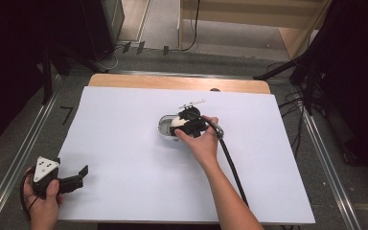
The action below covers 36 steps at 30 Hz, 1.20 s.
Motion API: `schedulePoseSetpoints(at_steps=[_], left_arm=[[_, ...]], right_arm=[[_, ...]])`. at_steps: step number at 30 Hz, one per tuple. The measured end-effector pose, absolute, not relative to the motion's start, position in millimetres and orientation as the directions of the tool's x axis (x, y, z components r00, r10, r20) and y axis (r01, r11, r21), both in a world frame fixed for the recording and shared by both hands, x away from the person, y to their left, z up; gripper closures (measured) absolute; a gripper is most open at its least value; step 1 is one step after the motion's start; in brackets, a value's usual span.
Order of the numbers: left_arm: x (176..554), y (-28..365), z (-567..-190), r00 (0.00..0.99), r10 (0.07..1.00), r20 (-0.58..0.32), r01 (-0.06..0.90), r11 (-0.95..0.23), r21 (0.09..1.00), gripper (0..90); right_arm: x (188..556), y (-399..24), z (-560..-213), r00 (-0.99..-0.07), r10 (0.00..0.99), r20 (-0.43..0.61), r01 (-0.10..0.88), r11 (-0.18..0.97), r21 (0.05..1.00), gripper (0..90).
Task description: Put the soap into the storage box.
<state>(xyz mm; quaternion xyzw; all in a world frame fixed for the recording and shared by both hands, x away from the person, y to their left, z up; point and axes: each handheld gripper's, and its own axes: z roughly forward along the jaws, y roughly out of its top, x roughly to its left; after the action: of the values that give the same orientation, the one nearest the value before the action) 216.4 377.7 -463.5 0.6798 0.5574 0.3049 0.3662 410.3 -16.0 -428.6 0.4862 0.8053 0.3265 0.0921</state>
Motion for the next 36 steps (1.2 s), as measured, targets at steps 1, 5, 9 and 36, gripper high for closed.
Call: schedulePoseSetpoints(at_steps=[1, 5, 9, 36], left_arm=[[216, 378, -464, 0.193, 0.981, 0.007, 0.534, -0.111, 0.838, 0.4], [216, 378, -463, 0.193, 0.981, 0.004, 0.533, -0.109, 0.839, 0.4], [216, 378, -463, 0.195, 0.981, 0.007, 0.533, -0.112, 0.839, 0.4], [216, 377, -463, 0.192, 0.981, 0.009, 0.53, -0.111, 0.841, 0.4]], right_arm=[[410, -16, -429, -0.512, 0.842, 0.169, 0.722, 0.316, 0.615, 24.7], [411, -16, -430, -0.512, 0.841, 0.174, 0.725, 0.314, 0.613, 24.8], [410, -15, -431, -0.515, 0.838, 0.181, 0.724, 0.313, 0.614, 24.6], [396, -37, -404, -0.515, 0.837, 0.186, 0.68, 0.267, 0.683, 20.3]])
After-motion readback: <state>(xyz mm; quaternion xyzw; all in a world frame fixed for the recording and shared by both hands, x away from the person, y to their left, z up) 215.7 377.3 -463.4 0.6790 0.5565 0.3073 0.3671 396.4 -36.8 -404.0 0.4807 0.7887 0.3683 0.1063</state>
